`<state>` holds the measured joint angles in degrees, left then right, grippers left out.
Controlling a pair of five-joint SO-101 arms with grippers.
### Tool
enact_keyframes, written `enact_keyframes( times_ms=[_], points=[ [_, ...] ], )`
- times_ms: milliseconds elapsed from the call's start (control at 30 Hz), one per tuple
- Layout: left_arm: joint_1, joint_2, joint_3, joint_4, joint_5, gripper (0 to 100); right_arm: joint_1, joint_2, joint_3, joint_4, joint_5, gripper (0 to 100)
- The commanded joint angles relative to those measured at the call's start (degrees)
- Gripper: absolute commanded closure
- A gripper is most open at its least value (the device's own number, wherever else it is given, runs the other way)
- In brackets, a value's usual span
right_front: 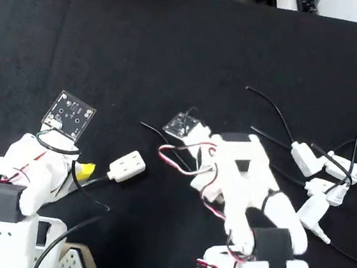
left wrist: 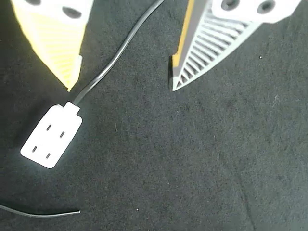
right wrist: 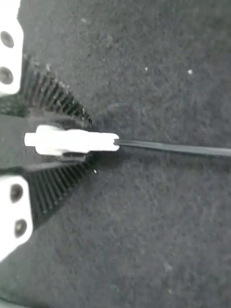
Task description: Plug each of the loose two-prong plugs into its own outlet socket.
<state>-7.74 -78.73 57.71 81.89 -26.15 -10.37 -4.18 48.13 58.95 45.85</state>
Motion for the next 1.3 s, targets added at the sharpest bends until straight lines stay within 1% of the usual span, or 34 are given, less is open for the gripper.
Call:
enact_keyframes(
  times_ms=[0, 200, 300, 433, 500, 567, 700, 833, 967, 1067, 1167, 1233, 1267],
  points=[
    [0.22, -0.53, -1.36, 0.18, 0.00, 70, 0.26, 1.98, -2.77, -0.35, -0.26, 98.0],
    [0.22, -0.53, -1.27, 0.18, 0.00, 70, 0.26, 1.71, -2.77, -0.26, -0.18, 98.7],
    [0.22, -0.53, -1.01, 0.00, -0.09, 70, 0.00, -0.75, -2.77, 2.64, -0.26, 98.7],
    [0.57, -0.53, 0.66, -0.97, 0.26, 70, -1.05, -8.84, -5.49, 6.68, -0.70, 98.7],
    [0.31, -0.53, 1.98, -2.64, 0.35, 70, -1.41, -13.85, -7.08, 8.26, -2.64, 98.7],
    [0.57, -0.53, 3.56, -4.40, 0.53, 70, -1.85, -18.51, -9.80, 8.44, -7.12, 98.7],
    [0.66, -0.53, 5.85, -7.38, 5.80, 70, -6.15, -25.71, -14.29, 6.86, -19.96, 98.7],
    [0.66, -0.62, 6.99, -9.85, 11.34, 70, -11.08, -30.29, -15.96, 0.09, -35.16, 98.7],
    [1.27, -1.41, 8.40, -12.92, 16.79, 70, -13.80, -33.89, -15.34, -7.65, -47.74, 98.6],
    [6.37, -6.77, 10.51, -12.84, 18.90, 70, -16.97, -36.88, -13.76, -12.13, -58.02, 98.6],
    [11.38, -17.41, 12.88, -10.29, 19.16, 70, -20.22, -41.10, -10.68, -17.58, -68.04, 98.6],
    [12.35, -26.37, 13.93, -7.74, 19.16, 70, -20.66, -44.70, -7.60, -21.19, -70.77, 98.6],
    [12.35, -27.60, 13.58, -7.21, 19.16, 70, -20.84, -46.73, -5.76, -22.77, -70.68, 98.6]
  ],
)
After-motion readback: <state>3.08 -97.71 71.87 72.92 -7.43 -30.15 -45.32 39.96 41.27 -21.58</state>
